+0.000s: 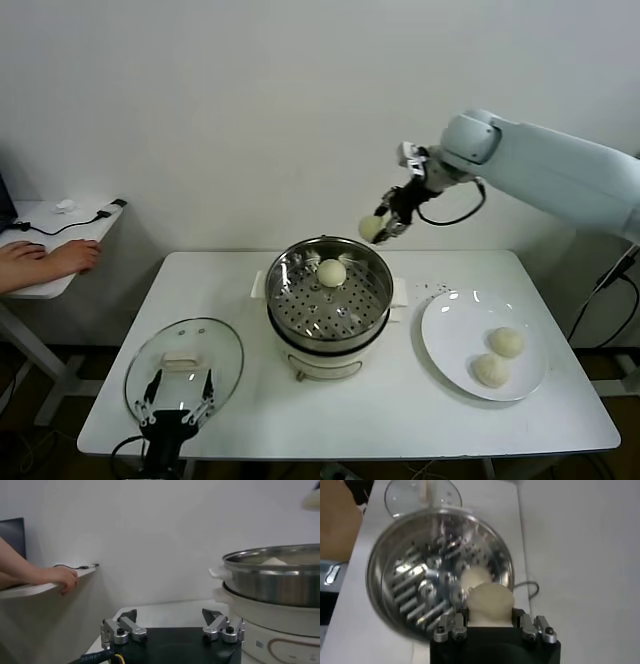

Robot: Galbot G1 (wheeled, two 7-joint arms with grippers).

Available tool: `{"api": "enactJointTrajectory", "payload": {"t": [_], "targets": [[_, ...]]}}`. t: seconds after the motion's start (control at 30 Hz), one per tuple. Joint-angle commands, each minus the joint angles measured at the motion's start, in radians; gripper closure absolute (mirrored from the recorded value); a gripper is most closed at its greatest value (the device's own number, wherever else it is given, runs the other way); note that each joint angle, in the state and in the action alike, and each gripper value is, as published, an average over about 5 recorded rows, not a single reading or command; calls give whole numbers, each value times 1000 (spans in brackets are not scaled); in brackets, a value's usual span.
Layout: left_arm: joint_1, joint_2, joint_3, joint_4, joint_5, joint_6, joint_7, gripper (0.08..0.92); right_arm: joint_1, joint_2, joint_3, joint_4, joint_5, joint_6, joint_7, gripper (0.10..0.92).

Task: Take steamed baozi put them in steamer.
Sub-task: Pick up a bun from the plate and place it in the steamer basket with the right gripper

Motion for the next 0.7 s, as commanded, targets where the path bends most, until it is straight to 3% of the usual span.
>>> {"api": "enactJointTrajectory", "payload": {"t": [0.03, 0.7], "targets": [[20, 6, 4, 3, -3, -2, -9, 177, -30, 256, -50, -14, 107, -67, 97, 455], [10, 6, -13, 22, -8, -3, -13, 177, -172, 285, -119, -12, 56, -122, 179, 450]]}}
